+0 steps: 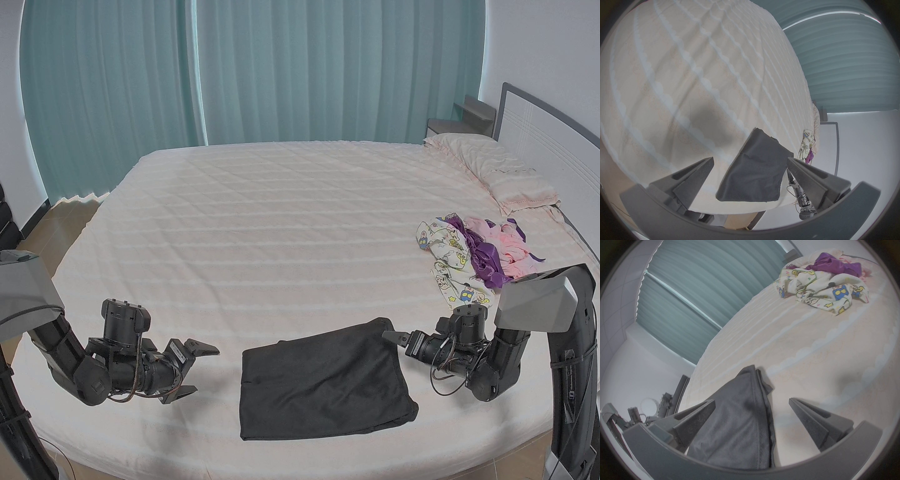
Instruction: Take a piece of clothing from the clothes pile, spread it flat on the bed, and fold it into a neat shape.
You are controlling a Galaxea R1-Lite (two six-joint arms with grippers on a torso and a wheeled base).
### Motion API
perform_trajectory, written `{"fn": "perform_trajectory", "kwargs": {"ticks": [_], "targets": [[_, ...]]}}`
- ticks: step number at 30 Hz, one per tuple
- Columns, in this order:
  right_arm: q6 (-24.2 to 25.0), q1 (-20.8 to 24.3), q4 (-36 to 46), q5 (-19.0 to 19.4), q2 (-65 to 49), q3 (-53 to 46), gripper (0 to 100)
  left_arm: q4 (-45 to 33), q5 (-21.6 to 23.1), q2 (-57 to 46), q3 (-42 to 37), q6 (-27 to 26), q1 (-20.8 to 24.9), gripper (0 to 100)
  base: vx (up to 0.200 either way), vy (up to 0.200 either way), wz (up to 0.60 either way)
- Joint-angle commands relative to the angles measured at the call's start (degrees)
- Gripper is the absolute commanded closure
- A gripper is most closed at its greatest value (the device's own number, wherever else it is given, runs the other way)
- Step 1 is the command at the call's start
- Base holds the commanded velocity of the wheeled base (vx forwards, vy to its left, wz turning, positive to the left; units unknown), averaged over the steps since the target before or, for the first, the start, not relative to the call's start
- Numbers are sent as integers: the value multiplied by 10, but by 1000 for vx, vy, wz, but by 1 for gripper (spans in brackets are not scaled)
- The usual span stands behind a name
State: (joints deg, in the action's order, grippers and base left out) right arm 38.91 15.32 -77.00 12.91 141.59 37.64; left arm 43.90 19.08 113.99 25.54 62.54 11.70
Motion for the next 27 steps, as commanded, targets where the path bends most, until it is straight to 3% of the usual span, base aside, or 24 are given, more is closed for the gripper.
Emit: {"fn": "perform_trajectory", "kwargs": {"ticks": [1,2,5,7,8,9,12,15,21,27], "targets": [[-25,2,-1,29,-7,-29,0,0,-3,6,-1,-8,14,0,0,0,0],[-25,2,-1,29,-7,-29,0,0,-3,6,-1,-8,14,0,0,0,0],[-41,11,-17,56,-9,-53,0,0,-79,34,-3,-73,68,0,0,0,0],[-47,13,-18,58,-9,-64,0,5,-136,68,3,-84,99,0,0,0,0],[-48,13,-18,59,-9,-64,0,7,-141,71,3,-83,101,0,0,0,0],[-55,15,-18,63,-7,-72,0,42,-190,110,8,-84,119,0,0,0,0],[-74,22,-18,71,-4,-81,0,124,-226,142,-3,-90,128,0,0,0,0],[-82,24,-18,71,-3,-83,0,159,-225,148,-13,-113,132,0,0,0,0],[-96,33,-19,71,8,-87,0,165,-225,184,13,-208,126,0,0,0,0],[-96,30,-19,71,12,-86,0,193,-205,199,31,-228,132,0,0,0,0]]}}
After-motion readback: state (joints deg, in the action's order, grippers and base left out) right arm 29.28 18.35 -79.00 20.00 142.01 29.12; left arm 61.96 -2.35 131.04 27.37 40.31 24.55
